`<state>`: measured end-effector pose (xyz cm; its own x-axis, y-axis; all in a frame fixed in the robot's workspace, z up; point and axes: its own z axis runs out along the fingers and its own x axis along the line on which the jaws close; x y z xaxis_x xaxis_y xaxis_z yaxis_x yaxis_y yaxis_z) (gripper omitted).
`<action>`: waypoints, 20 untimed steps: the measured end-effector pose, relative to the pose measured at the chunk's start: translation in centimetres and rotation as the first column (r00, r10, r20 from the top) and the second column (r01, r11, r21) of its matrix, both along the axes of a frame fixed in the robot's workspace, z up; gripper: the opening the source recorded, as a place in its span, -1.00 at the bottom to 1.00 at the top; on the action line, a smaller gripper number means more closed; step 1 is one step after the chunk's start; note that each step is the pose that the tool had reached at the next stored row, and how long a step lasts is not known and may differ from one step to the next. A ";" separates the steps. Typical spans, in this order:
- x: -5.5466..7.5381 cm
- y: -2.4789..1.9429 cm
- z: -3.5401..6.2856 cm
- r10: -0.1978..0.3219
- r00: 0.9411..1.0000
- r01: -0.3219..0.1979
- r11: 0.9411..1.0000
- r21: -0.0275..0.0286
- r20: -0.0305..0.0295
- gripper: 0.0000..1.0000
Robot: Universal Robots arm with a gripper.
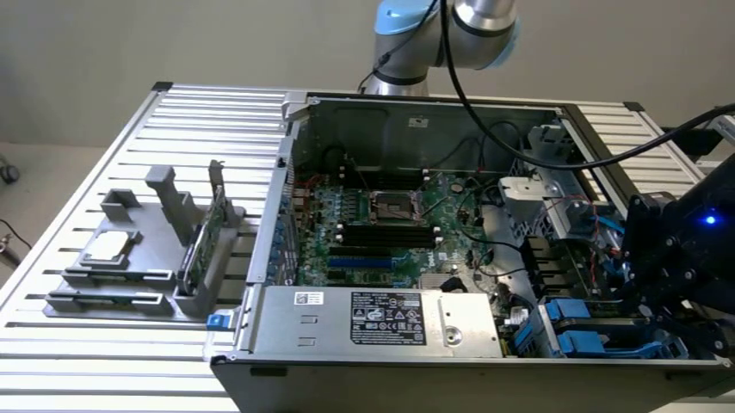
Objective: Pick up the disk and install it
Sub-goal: 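Insert the first disk wire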
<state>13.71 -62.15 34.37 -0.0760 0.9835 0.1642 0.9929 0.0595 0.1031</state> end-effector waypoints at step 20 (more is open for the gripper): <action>0.0 0.40 -0.26 -0.006 1.000 0.006 1.000 0.000 0.020 -0.65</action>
